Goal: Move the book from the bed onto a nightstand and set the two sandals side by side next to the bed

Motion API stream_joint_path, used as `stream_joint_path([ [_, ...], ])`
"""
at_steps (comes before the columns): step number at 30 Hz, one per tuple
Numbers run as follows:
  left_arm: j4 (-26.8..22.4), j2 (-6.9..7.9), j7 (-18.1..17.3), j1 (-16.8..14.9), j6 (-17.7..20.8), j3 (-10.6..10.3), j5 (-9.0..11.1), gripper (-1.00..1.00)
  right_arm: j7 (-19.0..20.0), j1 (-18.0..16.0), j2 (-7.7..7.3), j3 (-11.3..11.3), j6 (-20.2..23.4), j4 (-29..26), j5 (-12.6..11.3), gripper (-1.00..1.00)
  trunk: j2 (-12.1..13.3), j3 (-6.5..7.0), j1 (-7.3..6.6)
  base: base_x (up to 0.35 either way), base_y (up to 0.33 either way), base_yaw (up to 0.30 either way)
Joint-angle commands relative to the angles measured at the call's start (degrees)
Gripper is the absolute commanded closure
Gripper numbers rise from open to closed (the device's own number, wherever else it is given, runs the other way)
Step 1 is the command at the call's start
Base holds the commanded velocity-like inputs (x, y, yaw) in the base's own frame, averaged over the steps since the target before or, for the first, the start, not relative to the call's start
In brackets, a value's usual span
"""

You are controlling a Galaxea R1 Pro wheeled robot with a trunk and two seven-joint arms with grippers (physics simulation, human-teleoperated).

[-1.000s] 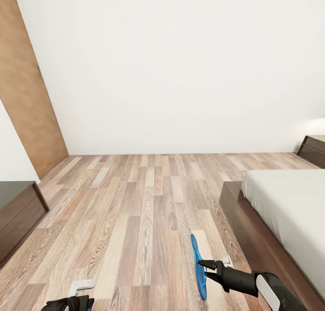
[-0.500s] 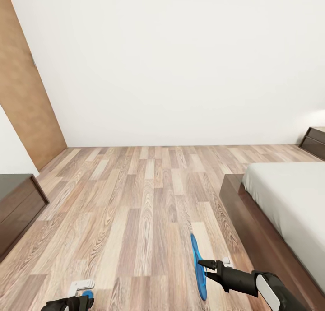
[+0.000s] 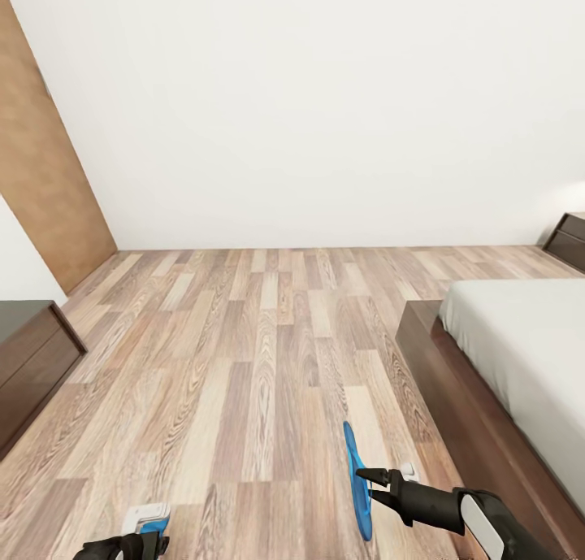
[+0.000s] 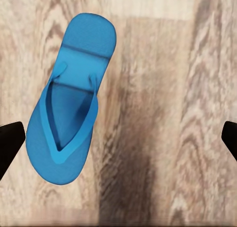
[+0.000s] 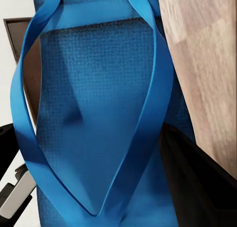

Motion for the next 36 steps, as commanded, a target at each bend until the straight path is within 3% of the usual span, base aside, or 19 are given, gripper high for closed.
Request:
stream_joint_path([
  [1,-0.1,-0.03,-0.3,0.0,0.4,0.3,0.2,-1.00,0.1,0.0,0.01,-0.1,0.4,0.0,-0.1,1.00,0.0,-0.28,0.01,0.000,0.000,0.000],
  [25,-0.1,-0.03,-0.3,0.0,0.4,0.3,0.2,-1.00,0.0,0.0,0.01,-0.1,0.4,0.0,-0.1,1.00,-0.4,-5.59,0.63,0.000,0.000,0.000],
  [36,-0.1,-0.03,-0.3,0.0,0.4,0.4,0.2,-1.00,0.0,0.0,0.01,-0.1,0.4,0.0,-0.1,1.00,-0.4,-5.59,0.63,0.000,0.000,0.000],
])
